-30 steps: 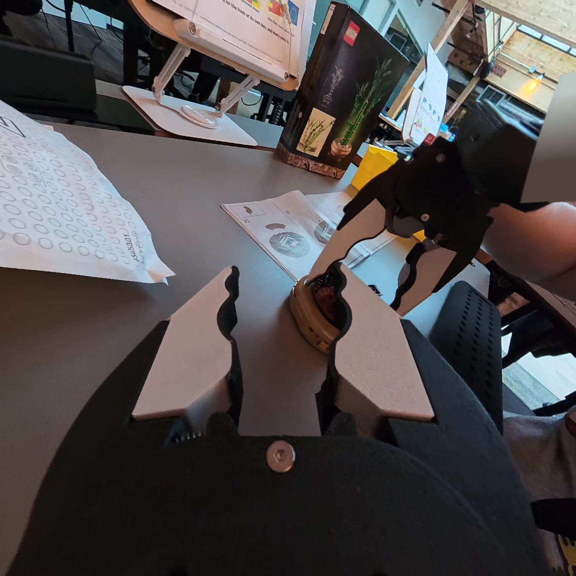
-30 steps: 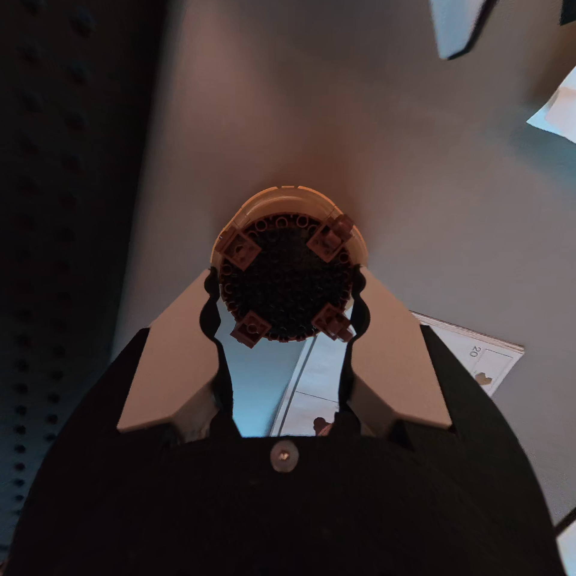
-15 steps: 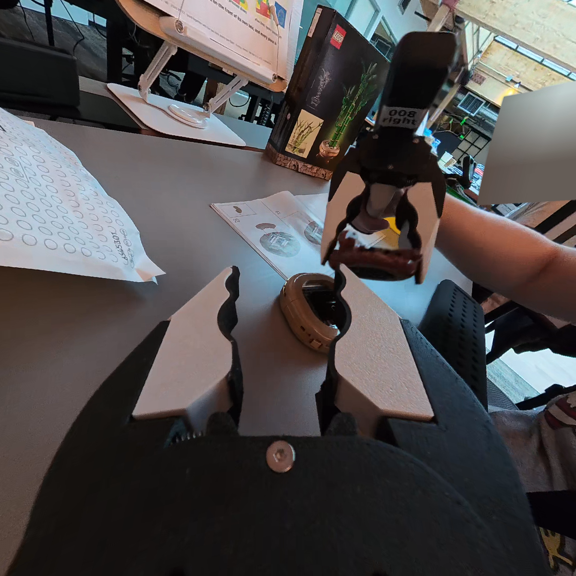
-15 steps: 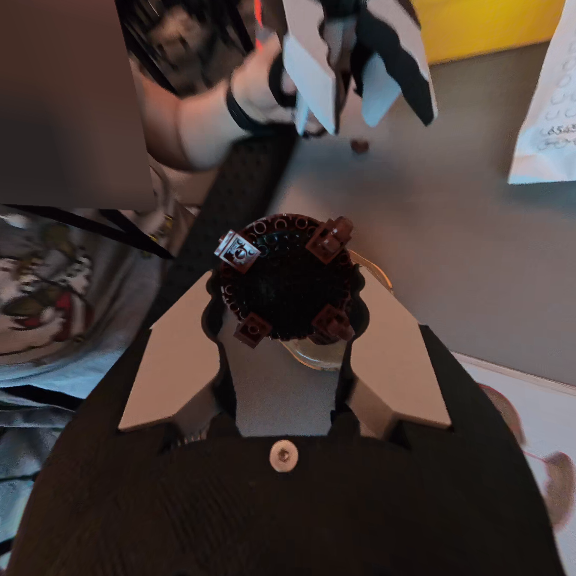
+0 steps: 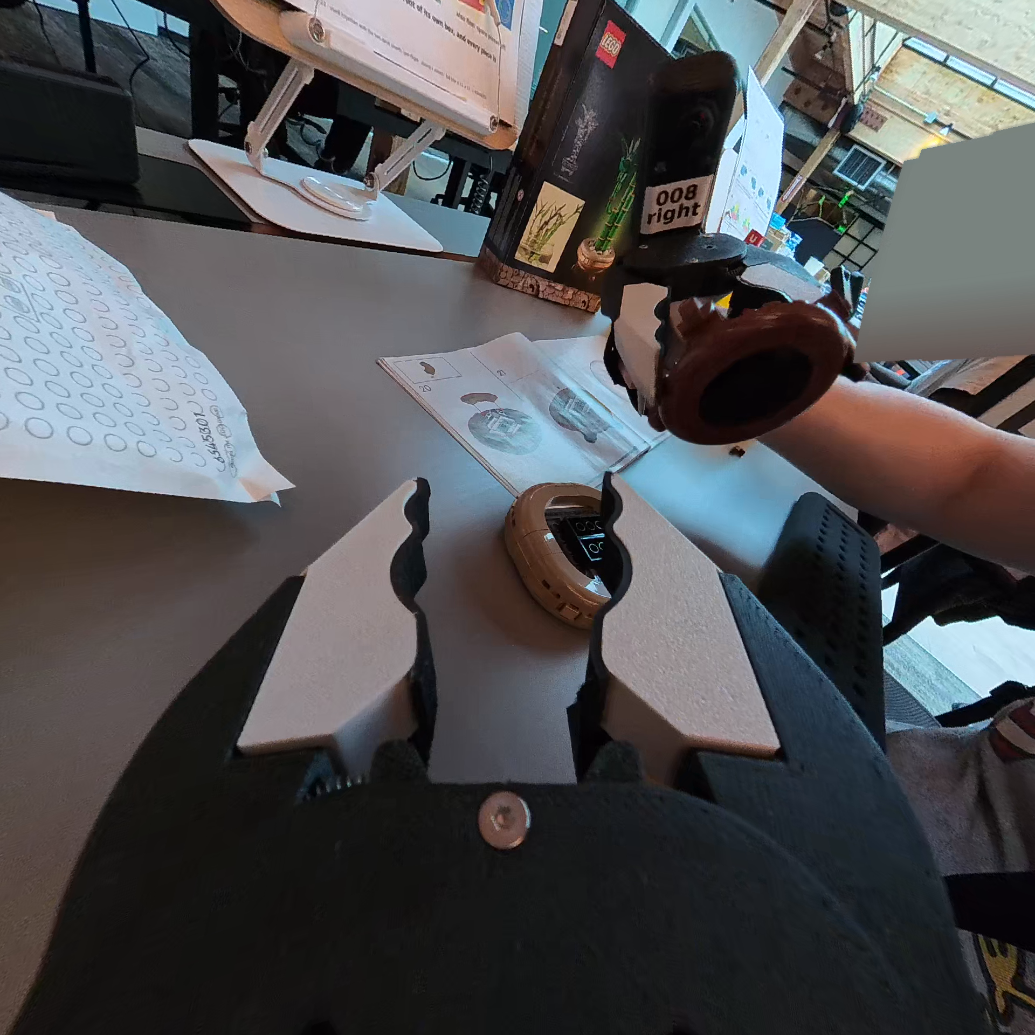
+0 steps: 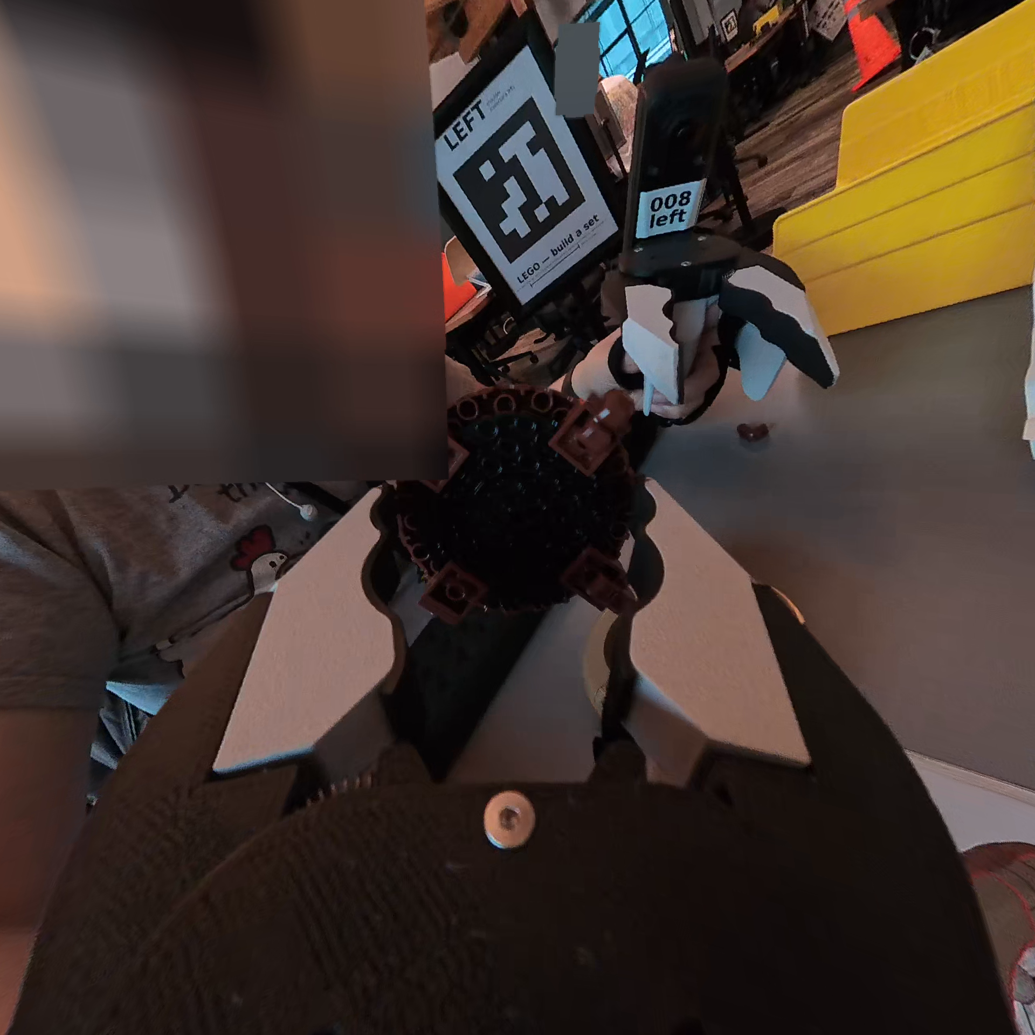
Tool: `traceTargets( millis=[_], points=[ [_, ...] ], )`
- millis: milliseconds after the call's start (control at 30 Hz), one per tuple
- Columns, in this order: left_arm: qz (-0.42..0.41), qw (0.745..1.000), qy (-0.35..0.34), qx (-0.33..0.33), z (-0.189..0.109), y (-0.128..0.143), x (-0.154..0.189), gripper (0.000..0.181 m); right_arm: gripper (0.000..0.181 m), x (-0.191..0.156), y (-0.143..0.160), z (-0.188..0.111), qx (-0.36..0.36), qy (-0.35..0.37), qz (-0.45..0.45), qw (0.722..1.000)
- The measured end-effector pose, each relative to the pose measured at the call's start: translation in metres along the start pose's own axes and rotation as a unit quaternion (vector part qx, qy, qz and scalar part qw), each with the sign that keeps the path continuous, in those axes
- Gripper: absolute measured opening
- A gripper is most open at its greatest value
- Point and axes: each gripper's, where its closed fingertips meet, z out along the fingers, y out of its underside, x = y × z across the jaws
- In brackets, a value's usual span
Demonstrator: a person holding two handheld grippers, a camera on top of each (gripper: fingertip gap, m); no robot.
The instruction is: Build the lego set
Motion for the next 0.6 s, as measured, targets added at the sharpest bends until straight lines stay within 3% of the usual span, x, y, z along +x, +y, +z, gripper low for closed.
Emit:
traceTargets(
  millis=[600],
  points=[
    [-0.001,1.000,0.000,-0.007,0.002,0.003,-0.001,0.060,0.084,0.009,0.012,0.002,-0.034,0.015,0.004,0.999]
  ],
)
